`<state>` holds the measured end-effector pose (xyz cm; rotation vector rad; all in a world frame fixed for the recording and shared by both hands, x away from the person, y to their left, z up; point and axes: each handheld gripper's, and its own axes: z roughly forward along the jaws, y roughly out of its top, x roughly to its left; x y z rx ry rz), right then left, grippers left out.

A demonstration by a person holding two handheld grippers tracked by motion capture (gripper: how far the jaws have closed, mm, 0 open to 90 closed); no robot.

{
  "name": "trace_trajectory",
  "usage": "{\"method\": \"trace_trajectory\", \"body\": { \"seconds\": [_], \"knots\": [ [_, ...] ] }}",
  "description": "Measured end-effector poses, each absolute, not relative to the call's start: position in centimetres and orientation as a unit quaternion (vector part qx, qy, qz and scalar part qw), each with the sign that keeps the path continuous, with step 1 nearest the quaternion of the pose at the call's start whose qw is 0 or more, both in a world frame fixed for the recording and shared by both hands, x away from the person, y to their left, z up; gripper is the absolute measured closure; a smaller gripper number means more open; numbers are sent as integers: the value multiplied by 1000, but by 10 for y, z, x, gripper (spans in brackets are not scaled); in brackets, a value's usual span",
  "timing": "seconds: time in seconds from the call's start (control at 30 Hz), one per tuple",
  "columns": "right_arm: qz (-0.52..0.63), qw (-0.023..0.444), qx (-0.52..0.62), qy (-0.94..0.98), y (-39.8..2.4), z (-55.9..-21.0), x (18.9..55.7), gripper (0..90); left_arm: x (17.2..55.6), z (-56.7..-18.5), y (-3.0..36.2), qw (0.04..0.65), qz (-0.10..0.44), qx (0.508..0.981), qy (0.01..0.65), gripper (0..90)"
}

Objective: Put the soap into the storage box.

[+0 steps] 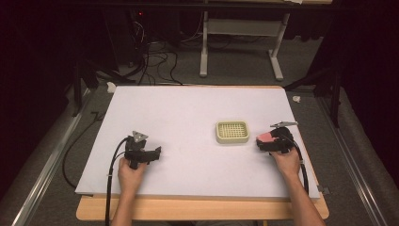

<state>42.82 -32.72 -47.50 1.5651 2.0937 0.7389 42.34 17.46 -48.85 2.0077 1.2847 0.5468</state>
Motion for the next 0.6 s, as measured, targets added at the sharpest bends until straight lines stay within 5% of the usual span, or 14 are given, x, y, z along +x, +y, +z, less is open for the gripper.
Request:
{"method": "trace_trajectory", "body": {
  "seconds": [0.6],
  "knots": [
    [308, 195, 551, 751, -323, -462, 417, 136, 423, -488, 175, 341, 210, 772, 494, 171]
  ]
}}
